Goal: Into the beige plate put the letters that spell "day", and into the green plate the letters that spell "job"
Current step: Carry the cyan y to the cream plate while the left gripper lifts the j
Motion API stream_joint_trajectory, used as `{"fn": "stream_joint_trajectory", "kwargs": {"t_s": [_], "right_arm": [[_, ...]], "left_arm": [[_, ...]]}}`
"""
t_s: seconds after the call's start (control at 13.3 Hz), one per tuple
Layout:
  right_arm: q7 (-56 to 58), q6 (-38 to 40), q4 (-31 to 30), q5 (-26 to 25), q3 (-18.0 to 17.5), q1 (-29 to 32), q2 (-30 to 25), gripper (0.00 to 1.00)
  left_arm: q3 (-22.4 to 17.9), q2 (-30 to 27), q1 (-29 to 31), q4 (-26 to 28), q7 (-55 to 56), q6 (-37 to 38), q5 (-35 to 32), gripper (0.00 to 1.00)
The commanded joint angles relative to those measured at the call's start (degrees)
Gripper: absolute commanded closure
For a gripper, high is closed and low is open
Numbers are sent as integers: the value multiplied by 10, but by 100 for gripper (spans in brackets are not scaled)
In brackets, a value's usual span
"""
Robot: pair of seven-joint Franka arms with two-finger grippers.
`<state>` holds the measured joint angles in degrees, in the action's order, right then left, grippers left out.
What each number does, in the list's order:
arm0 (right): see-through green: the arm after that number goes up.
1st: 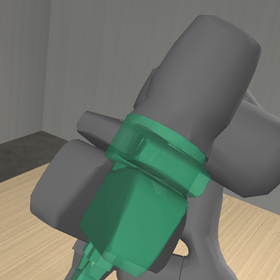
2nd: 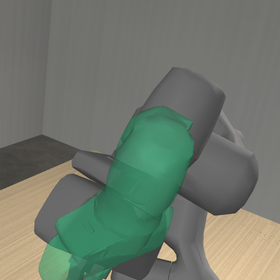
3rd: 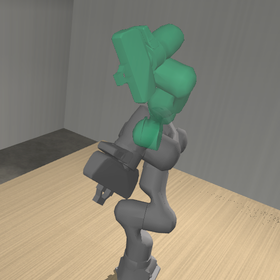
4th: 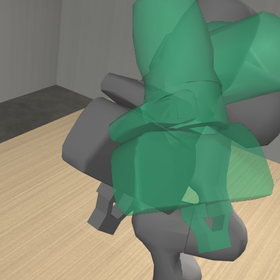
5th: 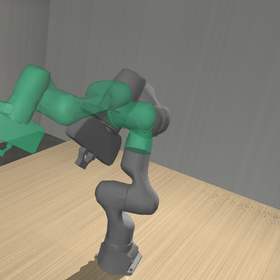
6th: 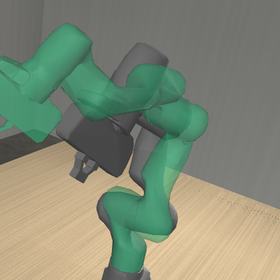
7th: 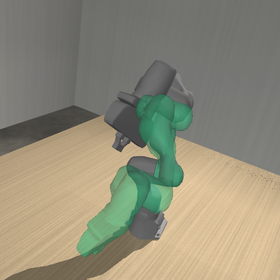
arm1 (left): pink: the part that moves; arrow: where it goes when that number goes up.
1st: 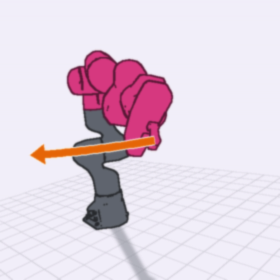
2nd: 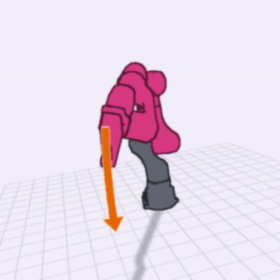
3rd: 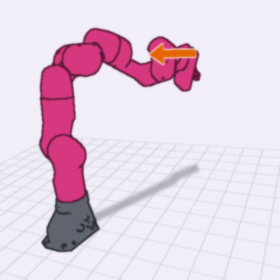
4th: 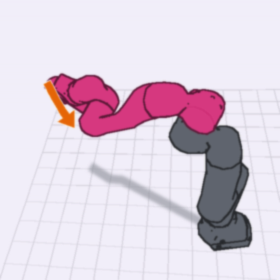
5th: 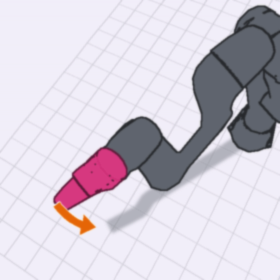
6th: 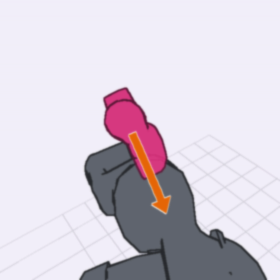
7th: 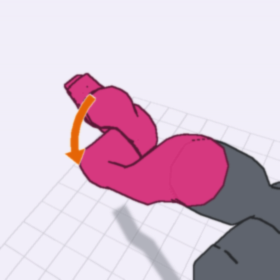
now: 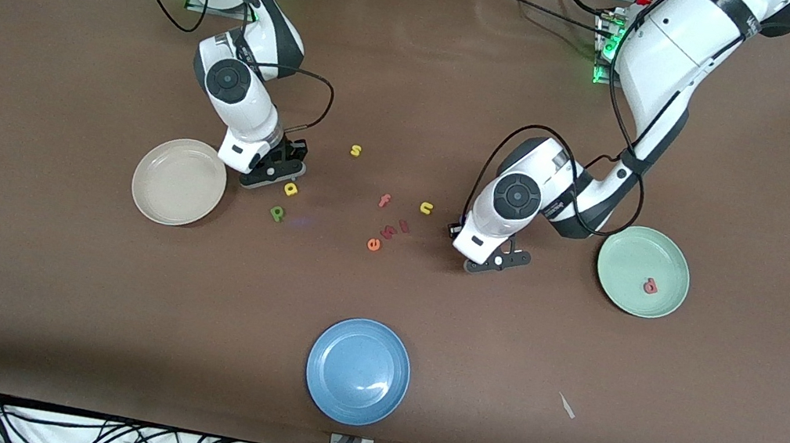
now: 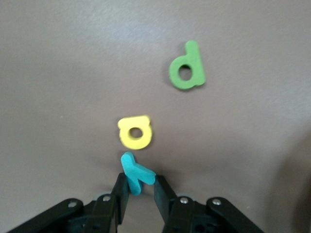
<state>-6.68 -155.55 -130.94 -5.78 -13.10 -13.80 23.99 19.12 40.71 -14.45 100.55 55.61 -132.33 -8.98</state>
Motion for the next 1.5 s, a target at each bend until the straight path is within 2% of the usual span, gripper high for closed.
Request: {"fn": "stream_joint_trajectory", "kwargs": {"t_s": [0.0,0.15,0.3,0.52,0.82,0.97,1.12,1.27,1.42], "right_arm": [[-1,58,4,-12,10,5,-42,100],[35,113,5,-10,9,34,-81,100],[82,152,5,-8,9,74,-112,100],[179,161,5,-7,9,141,-118,100],[216,157,6,-5,10,170,-108,100],[215,154,5,-4,10,171,-105,88],[206,153,6,-2,10,171,-104,66],[199,153,18,3,8,170,-96,55],[196,154,21,4,7,170,-95,49]], "left_arm": [[-7,2,-6,11,-1,-1,8,70],[-7,2,-6,11,-1,0,8,74],[-7,-1,-1,6,-5,2,8,74],[-4,-42,25,-2,-30,70,11,75],[1,-110,103,-3,-166,160,45,75],[0,-124,150,-3,-259,213,41,74],[0,-132,199,-2,-346,234,38,72],[-4,-129,242,3,-426,236,35,72],[-4,-118,282,10,-478,237,-8,72]]}}
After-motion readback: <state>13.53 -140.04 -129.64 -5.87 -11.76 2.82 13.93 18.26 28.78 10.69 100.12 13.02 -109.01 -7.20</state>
